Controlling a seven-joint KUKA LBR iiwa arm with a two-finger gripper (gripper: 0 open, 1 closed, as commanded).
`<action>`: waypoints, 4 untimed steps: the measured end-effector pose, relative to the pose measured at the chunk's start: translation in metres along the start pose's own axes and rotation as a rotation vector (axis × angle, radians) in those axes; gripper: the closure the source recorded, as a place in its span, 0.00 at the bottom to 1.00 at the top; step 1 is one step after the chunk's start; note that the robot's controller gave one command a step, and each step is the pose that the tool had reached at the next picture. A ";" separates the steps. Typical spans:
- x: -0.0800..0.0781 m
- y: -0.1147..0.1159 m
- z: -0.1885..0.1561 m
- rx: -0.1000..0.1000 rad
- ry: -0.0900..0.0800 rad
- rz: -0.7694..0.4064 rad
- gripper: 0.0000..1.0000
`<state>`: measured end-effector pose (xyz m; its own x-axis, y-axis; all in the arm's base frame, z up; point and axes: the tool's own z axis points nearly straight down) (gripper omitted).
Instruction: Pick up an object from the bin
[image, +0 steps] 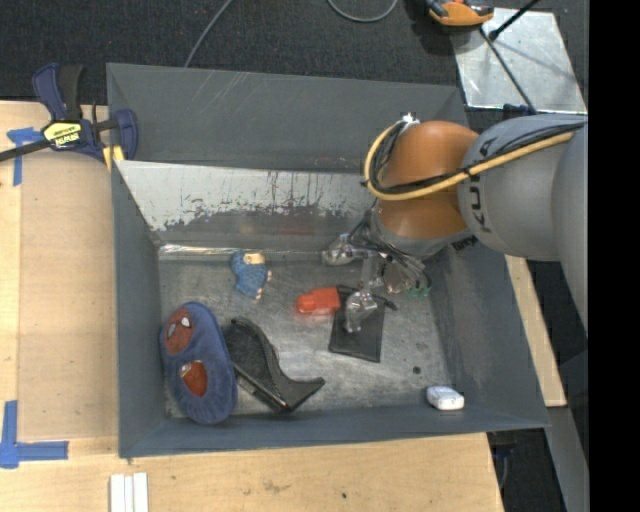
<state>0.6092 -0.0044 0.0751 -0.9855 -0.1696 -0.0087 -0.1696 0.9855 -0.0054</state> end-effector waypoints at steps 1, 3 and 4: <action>0.009 0.005 -0.001 0.000 -0.010 -0.025 0.00; 0.005 0.018 -0.001 0.001 -0.005 -0.041 0.00; 0.051 0.010 -0.108 -0.003 -0.001 -0.238 0.00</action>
Offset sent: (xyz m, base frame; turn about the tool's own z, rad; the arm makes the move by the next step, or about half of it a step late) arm -0.0150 0.0060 -0.0051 -0.0297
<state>0.5562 -0.0028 0.1823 -0.9178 -0.3969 -0.0088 -0.3969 0.9179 -0.0041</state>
